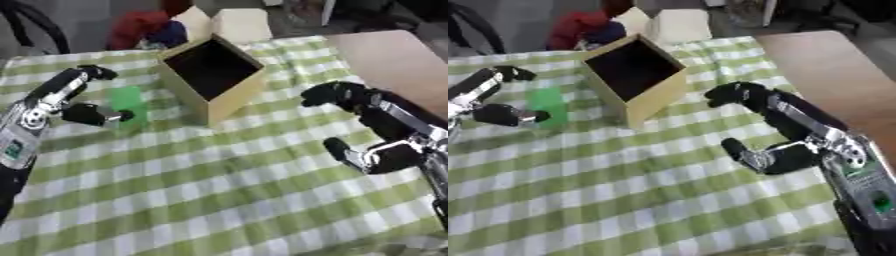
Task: Pick up objects on the table and place them in the box.
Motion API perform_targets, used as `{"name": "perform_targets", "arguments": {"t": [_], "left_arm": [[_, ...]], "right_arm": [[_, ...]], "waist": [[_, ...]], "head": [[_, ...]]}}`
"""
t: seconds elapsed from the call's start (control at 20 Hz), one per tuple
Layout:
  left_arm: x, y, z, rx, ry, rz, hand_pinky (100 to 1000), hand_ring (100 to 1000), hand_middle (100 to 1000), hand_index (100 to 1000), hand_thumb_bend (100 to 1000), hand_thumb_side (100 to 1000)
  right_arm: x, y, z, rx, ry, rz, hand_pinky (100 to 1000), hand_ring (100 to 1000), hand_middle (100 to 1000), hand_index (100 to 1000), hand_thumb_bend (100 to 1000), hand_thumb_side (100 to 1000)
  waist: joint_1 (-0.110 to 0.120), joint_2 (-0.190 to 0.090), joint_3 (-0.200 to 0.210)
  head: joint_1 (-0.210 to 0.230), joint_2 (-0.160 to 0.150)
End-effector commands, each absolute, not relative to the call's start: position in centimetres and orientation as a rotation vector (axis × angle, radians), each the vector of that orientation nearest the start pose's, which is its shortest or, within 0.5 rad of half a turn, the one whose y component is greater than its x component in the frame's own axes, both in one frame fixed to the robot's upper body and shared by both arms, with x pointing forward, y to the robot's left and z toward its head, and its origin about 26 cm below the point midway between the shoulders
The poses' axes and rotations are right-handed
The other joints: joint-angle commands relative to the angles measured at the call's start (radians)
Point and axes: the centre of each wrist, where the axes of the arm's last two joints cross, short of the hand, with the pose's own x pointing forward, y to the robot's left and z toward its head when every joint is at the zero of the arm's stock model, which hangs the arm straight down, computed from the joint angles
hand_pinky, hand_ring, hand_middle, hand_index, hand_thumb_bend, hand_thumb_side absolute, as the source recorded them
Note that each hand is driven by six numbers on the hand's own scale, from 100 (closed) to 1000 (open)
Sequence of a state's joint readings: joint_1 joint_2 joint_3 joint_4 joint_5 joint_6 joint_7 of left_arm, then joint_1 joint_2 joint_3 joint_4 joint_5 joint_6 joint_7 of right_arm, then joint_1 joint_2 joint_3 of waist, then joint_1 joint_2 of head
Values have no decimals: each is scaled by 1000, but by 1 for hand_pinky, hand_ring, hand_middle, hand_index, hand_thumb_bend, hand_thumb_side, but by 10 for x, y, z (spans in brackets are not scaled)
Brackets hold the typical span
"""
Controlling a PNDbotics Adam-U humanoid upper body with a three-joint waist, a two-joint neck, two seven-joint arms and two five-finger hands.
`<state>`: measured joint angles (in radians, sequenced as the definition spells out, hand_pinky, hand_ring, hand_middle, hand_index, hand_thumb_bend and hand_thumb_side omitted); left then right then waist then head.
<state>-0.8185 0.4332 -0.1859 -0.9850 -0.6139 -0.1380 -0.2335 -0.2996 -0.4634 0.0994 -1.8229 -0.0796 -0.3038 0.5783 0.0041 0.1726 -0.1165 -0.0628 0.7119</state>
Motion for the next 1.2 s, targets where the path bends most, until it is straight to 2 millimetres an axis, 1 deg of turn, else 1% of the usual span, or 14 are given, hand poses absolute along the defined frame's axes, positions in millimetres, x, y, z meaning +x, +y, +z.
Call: {"name": "perform_targets", "arguments": {"t": [0.05, 0.75, 1.2], "left_arm": [[466, 281, 162, 724, -1605, -1213, 935, 887, 780, 862, 666, 448], [473, 276, 149, 747, -1573, -1218, 925, 873, 763, 860, 654, 445], [475, 278, 141, 772, -1544, -1217, 911, 852, 737, 855, 649, 432]], "right_arm": [[322, -275, 173, 184, -2121, 1227, 967, 860, 861, 835, 190, 235], [323, -273, 174, 198, -2117, 1241, 967, 860, 861, 836, 187, 240], [323, -272, 174, 203, -2115, 1245, 967, 860, 861, 836, 182, 245]], "waist": [[0, -14, -2], [6, -10, -21], [10, -6, -30]], "head": [[4, 5], [10, 3], [11, 7]]}}
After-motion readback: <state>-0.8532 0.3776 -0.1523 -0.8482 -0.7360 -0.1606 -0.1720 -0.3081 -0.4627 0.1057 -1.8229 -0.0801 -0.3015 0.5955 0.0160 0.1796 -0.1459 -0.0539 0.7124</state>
